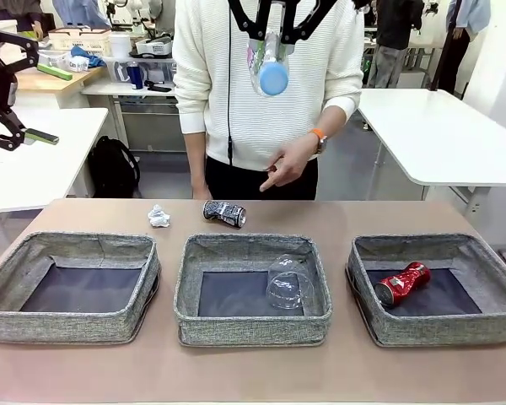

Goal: Sort the waste into the appropriate baskets.
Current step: Place the picked waste into the Fabric basket indicated by the person.

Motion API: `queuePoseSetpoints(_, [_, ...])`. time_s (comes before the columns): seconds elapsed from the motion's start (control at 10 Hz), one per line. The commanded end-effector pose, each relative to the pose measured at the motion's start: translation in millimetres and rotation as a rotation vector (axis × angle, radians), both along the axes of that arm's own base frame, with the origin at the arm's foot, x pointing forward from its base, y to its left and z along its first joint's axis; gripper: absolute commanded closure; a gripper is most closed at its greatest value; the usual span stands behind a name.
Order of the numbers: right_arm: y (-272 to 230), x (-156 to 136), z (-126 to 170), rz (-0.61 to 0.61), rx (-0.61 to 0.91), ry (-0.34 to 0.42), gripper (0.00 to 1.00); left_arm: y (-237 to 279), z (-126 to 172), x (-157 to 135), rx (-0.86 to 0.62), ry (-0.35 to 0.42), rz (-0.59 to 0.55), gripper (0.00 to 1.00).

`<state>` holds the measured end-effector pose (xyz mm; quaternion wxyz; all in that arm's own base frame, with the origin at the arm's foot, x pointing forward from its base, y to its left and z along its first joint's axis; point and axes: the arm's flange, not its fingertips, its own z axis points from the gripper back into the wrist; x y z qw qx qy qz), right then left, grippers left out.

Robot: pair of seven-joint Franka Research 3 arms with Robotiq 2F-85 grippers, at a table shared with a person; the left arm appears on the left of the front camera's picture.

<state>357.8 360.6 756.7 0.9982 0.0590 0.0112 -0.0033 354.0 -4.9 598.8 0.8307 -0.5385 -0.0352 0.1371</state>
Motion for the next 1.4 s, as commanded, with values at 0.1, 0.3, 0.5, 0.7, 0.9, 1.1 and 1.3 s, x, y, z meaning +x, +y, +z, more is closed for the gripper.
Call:
queuePoseSetpoints(0.1, [-2.2,-0.1,1.2,0.010,-0.003,0.002,0.81,1.7,0.8,-1.7,0.007,-0.002,-0.012,0.00])
queuePoseSetpoints(0.3, [-2.2,-0.1,1.2,0.010,-0.003,0.002,0.81,1.7,0.8,-1.7,0.007,-0.002,-0.012,0.00])
queuePoseSetpoints(0.5, [-2.2,-0.1,1.2,0.010,-0.003,0.002,0.81,1.7,0.8,-1.7,0.007,-0.002,-0.012,0.00])
queuePoseSetpoints(0.7, [-2.2,-0.1,1.2,0.010,-0.003,0.002,0.81,1.7,0.8,-1.7,0.007,-0.002,-0.012,0.00])
queuePoseSetpoints(0.9, [-2.2,-4.1,-24.3,0.048,0.005,-0.004,0.81,1.7,0.8,-1.7,0.007,-0.002,-0.012,0.00])
queuePoseSetpoints(1.1, [-8.2,-14.8,-76.3,0.142,0.043,0.003,0.81,1.7,0.8,-1.7,0.007,-0.002,-0.012,0.00])
queuePoseSetpoints(1.3, [-6.9,-22.8,-145.6,0.210,-0.016,0.031,0.81,1.7,0.8,-1.7,0.007,-0.002,-0.012,0.00])
